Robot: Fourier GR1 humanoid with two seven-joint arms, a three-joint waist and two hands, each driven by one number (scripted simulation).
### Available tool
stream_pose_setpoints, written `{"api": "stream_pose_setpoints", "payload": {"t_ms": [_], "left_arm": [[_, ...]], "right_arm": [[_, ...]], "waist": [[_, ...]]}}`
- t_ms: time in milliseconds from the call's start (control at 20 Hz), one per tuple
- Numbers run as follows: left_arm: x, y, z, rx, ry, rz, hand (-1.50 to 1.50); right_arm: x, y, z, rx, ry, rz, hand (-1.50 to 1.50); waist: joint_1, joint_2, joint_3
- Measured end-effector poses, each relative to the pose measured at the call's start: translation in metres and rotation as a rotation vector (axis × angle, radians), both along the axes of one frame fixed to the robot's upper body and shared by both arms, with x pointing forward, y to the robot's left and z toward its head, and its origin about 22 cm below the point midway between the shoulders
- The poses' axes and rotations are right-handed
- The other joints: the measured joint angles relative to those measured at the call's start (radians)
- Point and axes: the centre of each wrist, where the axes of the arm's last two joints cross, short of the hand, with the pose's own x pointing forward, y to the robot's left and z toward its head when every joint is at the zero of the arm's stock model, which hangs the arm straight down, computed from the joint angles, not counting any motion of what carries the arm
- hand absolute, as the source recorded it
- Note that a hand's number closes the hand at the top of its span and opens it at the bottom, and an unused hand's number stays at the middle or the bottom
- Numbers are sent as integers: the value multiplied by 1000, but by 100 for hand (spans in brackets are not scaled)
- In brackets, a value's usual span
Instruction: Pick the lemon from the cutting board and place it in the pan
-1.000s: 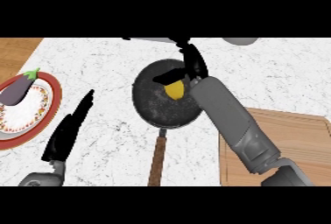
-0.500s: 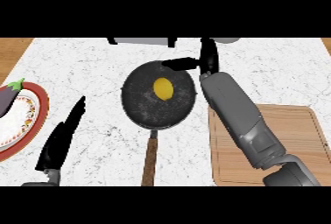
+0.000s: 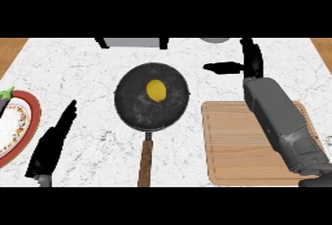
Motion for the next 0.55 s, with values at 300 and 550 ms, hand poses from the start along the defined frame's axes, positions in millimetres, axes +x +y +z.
{"api": "stream_pose_setpoints", "payload": {"t_ms": [300, 550], "left_arm": [[0, -1, 3, 4, 6, 10, 0], [-2, 1, -2, 1, 8, 13, 0]], "right_arm": [[-11, -68, -2, -19, -6, 9, -150], [-21, -115, 7, -31, -9, 26, -150]], "waist": [[-10, -3, 0], [-12, -4, 0]]}}
